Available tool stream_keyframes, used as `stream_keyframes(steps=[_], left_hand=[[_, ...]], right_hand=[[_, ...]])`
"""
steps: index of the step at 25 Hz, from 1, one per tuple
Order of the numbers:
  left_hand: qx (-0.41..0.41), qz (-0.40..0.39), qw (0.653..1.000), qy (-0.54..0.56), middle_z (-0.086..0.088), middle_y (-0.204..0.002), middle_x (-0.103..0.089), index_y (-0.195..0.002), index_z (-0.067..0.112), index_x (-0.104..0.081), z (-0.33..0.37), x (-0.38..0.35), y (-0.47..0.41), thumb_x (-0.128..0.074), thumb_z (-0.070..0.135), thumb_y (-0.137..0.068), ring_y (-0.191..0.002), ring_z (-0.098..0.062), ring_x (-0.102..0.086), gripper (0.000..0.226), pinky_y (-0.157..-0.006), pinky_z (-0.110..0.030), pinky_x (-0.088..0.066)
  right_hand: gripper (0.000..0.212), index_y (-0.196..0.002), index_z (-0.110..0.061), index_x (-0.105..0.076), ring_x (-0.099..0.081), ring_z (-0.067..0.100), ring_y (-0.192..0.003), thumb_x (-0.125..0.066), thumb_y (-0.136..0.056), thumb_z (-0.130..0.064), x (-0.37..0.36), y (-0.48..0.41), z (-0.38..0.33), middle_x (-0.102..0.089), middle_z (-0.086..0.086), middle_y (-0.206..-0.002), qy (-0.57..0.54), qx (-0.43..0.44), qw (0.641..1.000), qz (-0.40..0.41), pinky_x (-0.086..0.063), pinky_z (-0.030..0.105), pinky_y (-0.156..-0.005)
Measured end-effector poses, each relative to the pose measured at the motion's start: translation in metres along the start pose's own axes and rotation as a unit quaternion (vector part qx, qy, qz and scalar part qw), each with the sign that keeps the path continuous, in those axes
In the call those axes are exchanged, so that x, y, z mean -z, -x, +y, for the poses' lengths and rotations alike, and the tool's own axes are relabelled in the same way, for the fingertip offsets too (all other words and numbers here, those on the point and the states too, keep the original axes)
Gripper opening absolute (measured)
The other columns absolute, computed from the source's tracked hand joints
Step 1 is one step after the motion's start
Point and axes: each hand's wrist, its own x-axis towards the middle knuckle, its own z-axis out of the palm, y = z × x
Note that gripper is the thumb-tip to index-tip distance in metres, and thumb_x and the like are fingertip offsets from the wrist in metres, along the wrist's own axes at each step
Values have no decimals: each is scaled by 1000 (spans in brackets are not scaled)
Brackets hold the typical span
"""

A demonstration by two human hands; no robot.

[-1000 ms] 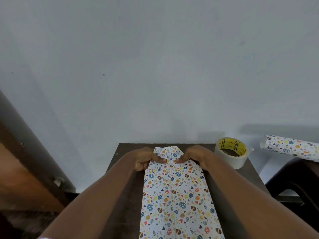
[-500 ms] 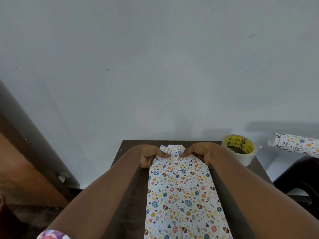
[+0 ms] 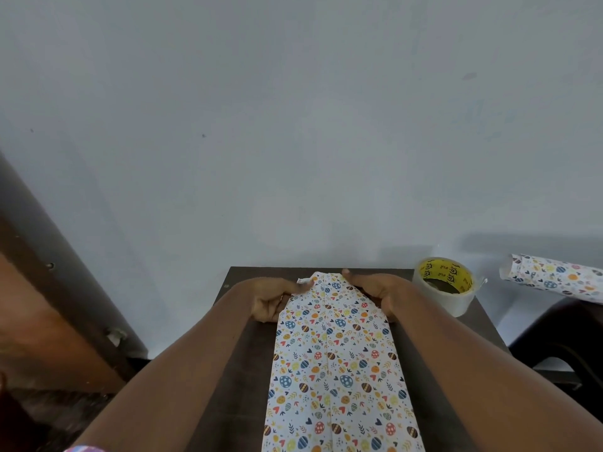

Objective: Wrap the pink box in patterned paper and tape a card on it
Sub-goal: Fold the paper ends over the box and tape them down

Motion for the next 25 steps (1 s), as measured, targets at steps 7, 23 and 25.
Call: stream_keyframes(steps=[7,23,25], left_hand=[[19,-6,999,-26,-16,-83,-73,-103,-4,-61,1,4,-3,-56,3,-90,-70,-23,-72,15,-62,-37,-60],[-33,30,999,-25,-13,-72,-72,-95,3,-62,-4,-2,4,-49,-11,-89,-61,-21,-71,19,-52,-31,-59],[-42,30,998,-22,-13,-74,-73,-95,3,-63,-5,-3,8,-49,-12,-89,-62,-21,-71,21,-52,-32,-59]], right_hand=[[18,-85,7,-59,-61,32,-77,-71,-79,-5,3,-1,-5,-69,18,-68,80,-63,994,-32,-49,43,-78],[37,-114,-5,-58,-59,31,-78,-59,-81,13,4,10,1,-62,16,-87,23,3,998,-56,-51,46,-76],[51,-124,-6,-54,-61,31,-80,-58,-80,18,6,10,6,-62,16,-92,-12,36,998,-56,-57,42,-62]])
